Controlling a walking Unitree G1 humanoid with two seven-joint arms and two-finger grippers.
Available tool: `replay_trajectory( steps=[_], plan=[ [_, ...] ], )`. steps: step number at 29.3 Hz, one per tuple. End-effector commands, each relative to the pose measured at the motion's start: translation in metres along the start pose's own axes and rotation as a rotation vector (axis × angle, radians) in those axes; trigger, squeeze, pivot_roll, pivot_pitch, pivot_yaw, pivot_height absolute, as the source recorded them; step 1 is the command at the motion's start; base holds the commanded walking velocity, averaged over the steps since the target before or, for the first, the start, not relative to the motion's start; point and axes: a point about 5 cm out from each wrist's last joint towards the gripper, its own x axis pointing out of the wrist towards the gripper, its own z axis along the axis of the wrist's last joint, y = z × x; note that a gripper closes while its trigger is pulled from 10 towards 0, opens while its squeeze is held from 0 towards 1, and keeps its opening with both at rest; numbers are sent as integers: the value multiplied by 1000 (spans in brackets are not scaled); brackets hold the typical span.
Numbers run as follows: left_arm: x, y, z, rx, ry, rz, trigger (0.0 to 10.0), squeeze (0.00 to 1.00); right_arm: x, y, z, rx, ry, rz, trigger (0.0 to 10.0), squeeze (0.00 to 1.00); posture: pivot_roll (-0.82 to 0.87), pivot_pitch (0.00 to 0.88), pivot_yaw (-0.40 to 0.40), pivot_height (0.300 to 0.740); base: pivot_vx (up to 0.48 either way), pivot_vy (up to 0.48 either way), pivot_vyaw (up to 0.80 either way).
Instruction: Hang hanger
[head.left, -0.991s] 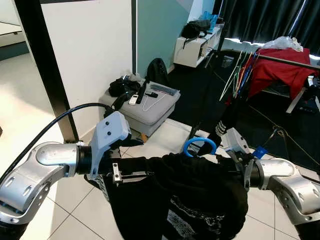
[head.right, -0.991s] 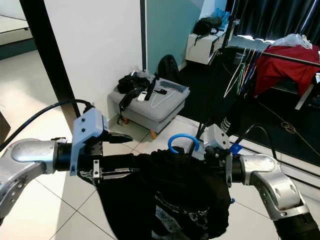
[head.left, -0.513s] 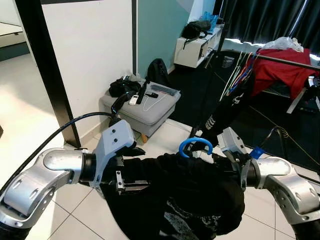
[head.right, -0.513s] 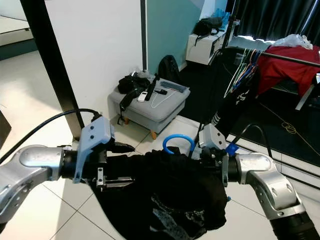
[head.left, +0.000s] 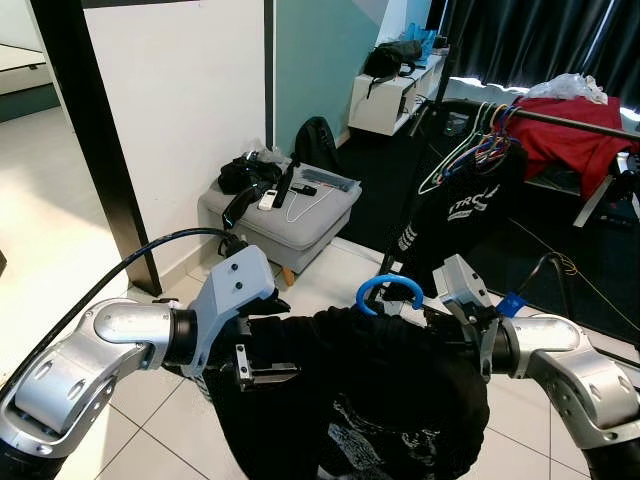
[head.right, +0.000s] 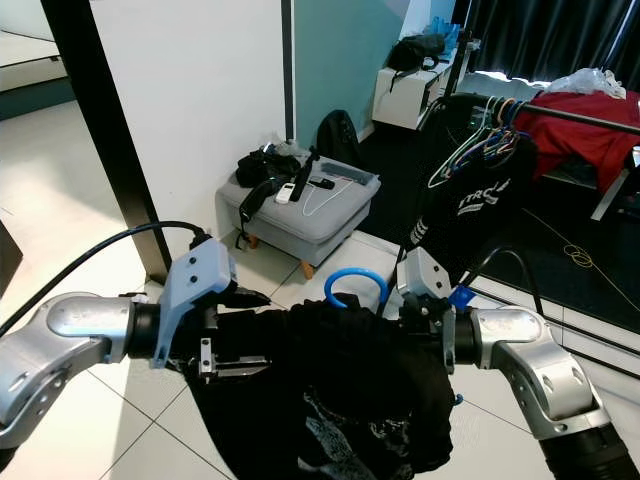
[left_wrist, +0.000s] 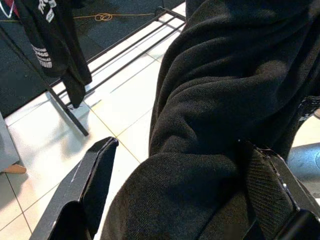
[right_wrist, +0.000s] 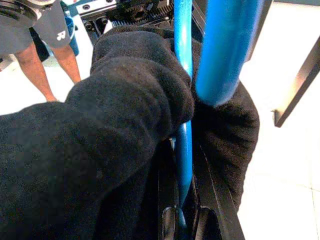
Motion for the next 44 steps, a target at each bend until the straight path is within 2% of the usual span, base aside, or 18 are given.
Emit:
replay_trajectory(
  steps=[1, 7, 19, 21, 23, 27, 32, 35, 37, 39, 40, 43, 44],
  plan=[
    [4, 0, -4, -20, 15, -5, 10000, 0, 4, 1, 17, -63, -47, 26, 10000, 0, 47, 14, -55, 740, 0, 0, 0],
    [3, 5, -3, -4, 20, 20, 10000, 0, 4, 0, 21, -80, -44, 25, 10000, 0, 45, 18, -54, 740, 0, 0, 0],
    [2, 1, 7, -16, -43, -28, 10000, 0, 0, -9, 13, -114, 40, -46, 10000, 0, 44, 7, -49, 740, 0, 0, 0],
    [0, 1, 10, -5, -58, -37, 10000, 0, -3, -13, 11, -116, 60, -65, 10000, 0, 46, 0, -49, 740, 0, 0, 0],
    [-2, -6, 14, 4, -69, -85, 10000, 0, -11, -16, 9, -119, 88, -93, 10000, 0, 46, 5, -43, 740, 0, 0, 0],
    [-2, -6, 14, 4, -69, -85, 10000, 0, -11, -16, 9, -119, 88, -93, 10000, 0, 46, 5, -43, 740, 0, 0, 0],
    [3, -10, 8, 22, -28, -99, 10000, 0, -13, -16, 11, -119, 90, -91, 10000, 0, 41, 5, -36, 740, 0, 0, 0],
    [13, -9, 5, 68, 15, -94, 10000, 0, -9, -15, 13, -128, 82, -78, 10000, 0, 45, 0, -25, 740, 0, 0, 0],
    [19, -2, 6, 96, 23, -36, 10000, 0, -5, -13, 14, -132, 72, -65, 10000, 0, 44, 0, -22, 740, 0, 0, 0],
    [19, -2, 6, 96, 23, -36, 10000, 0, -5, -13, 14, -132, 72, -65, 10000, 0, 44, 0, -22, 740, 0, 0, 0],
    [24, 3, 8, 98, 21, 7, 10000, 0, -4, -12, 14, -131, 68, -57, 10000, 0, 44, 0, -22, 740, 0, 0, 0],
    [24, 3, 8, 98, 21, 7, 10000, 0, -4, -12, 14, -131, 68, -57, 10000, 0, 44, 0, -22, 740, 0, 0, 0],
    [27, 8, 11, 97, 10, 55, 10000, 0, -3, -12, 14, -133, 65, -52, 10000, 0, 45, 0, -22, 740, 0, 0, 0]
  ],
)
